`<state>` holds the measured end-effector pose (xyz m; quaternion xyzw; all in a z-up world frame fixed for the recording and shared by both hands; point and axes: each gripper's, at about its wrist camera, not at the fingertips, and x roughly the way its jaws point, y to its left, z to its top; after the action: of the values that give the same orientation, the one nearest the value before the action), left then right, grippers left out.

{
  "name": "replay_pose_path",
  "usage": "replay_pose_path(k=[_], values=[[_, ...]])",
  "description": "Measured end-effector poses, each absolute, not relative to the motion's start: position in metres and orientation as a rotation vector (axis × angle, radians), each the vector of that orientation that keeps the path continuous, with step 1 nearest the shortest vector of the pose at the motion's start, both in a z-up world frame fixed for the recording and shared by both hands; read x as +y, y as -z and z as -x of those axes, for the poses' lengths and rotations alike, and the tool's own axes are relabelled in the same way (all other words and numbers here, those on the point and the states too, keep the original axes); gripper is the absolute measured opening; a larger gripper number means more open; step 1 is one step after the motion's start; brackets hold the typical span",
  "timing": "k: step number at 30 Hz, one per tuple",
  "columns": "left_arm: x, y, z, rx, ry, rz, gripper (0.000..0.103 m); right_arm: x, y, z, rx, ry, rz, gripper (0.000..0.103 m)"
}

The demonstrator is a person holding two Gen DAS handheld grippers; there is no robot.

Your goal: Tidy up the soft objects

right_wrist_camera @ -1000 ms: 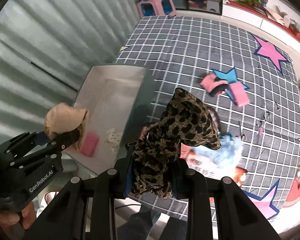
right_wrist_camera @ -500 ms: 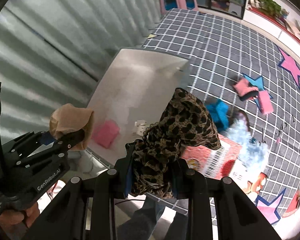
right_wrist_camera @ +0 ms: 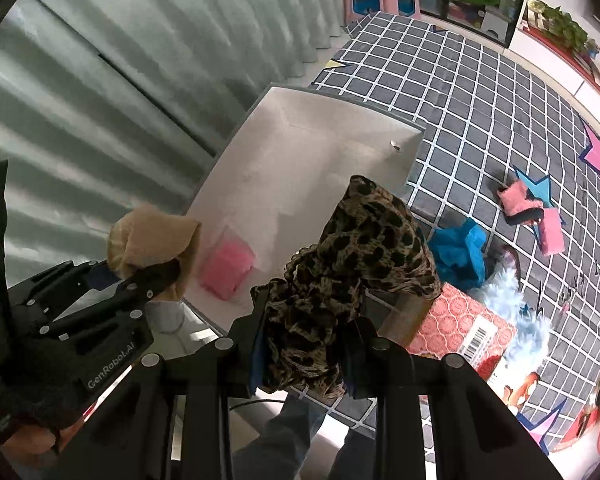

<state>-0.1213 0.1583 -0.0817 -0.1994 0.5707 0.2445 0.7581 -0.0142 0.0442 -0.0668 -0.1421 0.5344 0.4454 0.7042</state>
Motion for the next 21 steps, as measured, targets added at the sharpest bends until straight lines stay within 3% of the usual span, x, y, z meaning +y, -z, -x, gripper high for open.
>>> replay_pose_path(k=[21], values=[[0.176, 0.101, 0.084, 1.279, -0.515, 0.415, 0.037, 0.075, 0.079, -0.016, 1.238, -0.98, 0.314, 0.031]])
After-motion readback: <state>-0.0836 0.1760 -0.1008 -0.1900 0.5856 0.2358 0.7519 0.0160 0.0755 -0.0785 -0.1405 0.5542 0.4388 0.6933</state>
